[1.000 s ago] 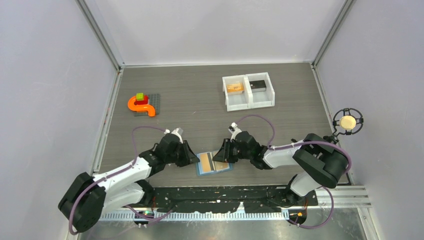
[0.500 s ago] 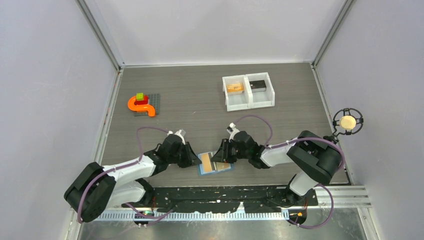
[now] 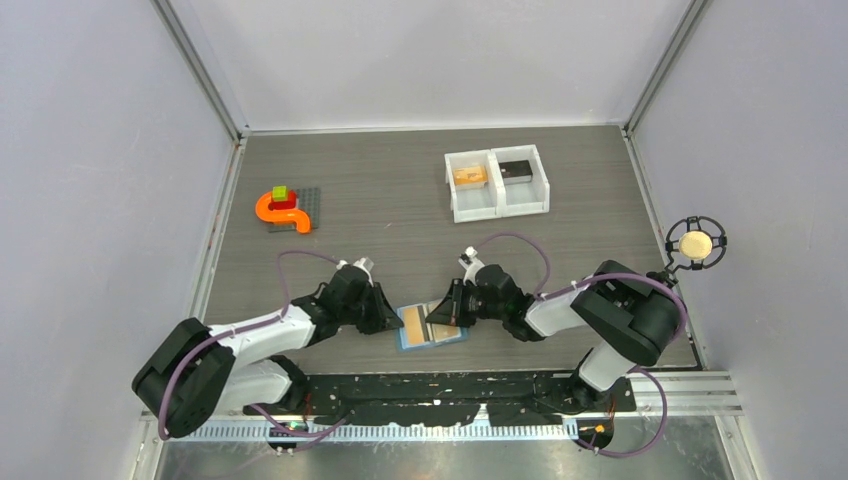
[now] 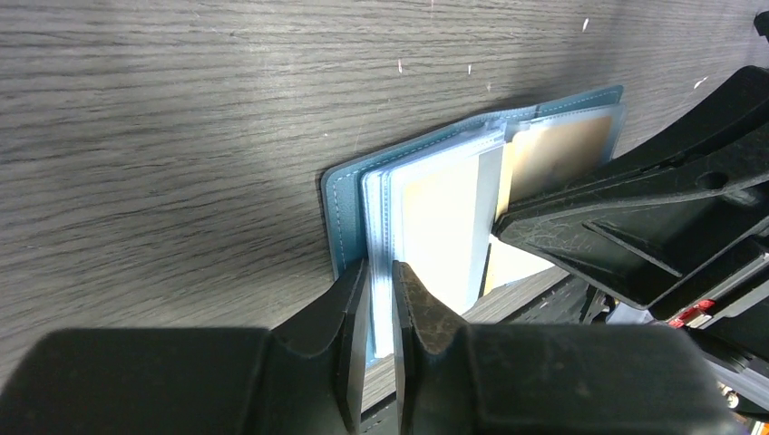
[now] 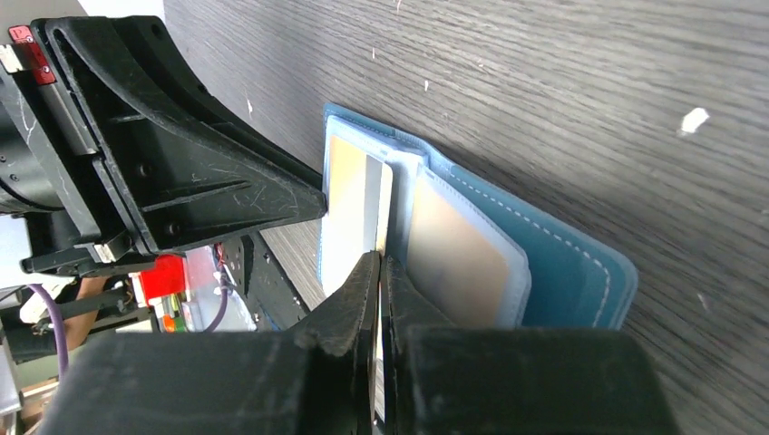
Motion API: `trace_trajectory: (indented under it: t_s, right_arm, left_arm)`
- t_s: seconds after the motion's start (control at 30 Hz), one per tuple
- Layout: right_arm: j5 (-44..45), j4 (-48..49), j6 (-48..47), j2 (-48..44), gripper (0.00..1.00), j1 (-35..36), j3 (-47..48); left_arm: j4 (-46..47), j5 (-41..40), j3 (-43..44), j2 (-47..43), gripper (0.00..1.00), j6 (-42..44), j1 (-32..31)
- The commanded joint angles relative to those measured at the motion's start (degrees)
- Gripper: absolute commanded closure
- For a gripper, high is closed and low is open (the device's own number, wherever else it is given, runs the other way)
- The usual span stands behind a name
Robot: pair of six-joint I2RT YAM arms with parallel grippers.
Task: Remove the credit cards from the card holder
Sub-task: Remove the credit card from the card holder, then place the credit card in the storage box.
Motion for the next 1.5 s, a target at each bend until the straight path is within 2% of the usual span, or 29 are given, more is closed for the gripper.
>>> trace_trajectory:
  t_s: [0.0, 0.33, 0.5, 0.63, 0.73, 0.93, 1.17, 1.3, 1.47]
  right_arm:
    - [-2.6, 5.1, 0.3, -0.7, 0.95, -1.7, -2.2]
    - [-3.3, 0.4, -2.6, -7.5, 0.95, -5.0, -4.2]
    - [-1.2, -8.1, -8.4, -14.1, 0.95, -5.1, -2.4]
    - [3.9, -16.7, -14.1, -20.5, 0.95, -5.0, -0.1]
    - [7.1, -23.7, -19.2, -24.8, 0.95, -4.9, 2.9]
    - [13.9, -29.6, -32.4, -30.5, 0.95, -1.1, 8.2]
    - [28.7, -23.1, -47.8, -34.5, 0.95, 10.1, 7.5]
    - [34.1, -17.3, -55.1, -35.4, 0.95, 14.8, 5.7]
    - [40.3, -11.9, -64.7, -35.8, 0.95, 23.3, 3.9]
  left_arm:
    - [-7.4, -4.7, -0.6, 2.4, 0.83, 1.4, -0.2]
    - [-8.2, -5.4, -0.7, -0.4, 0.82, 1.6, -0.2]
    - [-9.3, -3.6, 1.7, -2.3, 0.79, 2.2, -0.2]
    - [-12.4, -2.2, 6.6, -3.3, 0.69, 3.5, -0.3]
    - [-16.1, -2.1, 10.8, -4.9, 0.57, 4.0, -0.2]
    - [-22.4, -4.3, 18.0, -10.7, 0.42, 4.2, -0.1]
    - [-27.3, -5.1, 24.0, -17.3, 0.30, 0.7, -0.1]
    - [-25.5, -6.3, 21.9, -23.3, 0.23, -4.7, -0.1]
    - [-21.6, -5.4, 18.5, -25.4, 0.21, -9.1, -0.1]
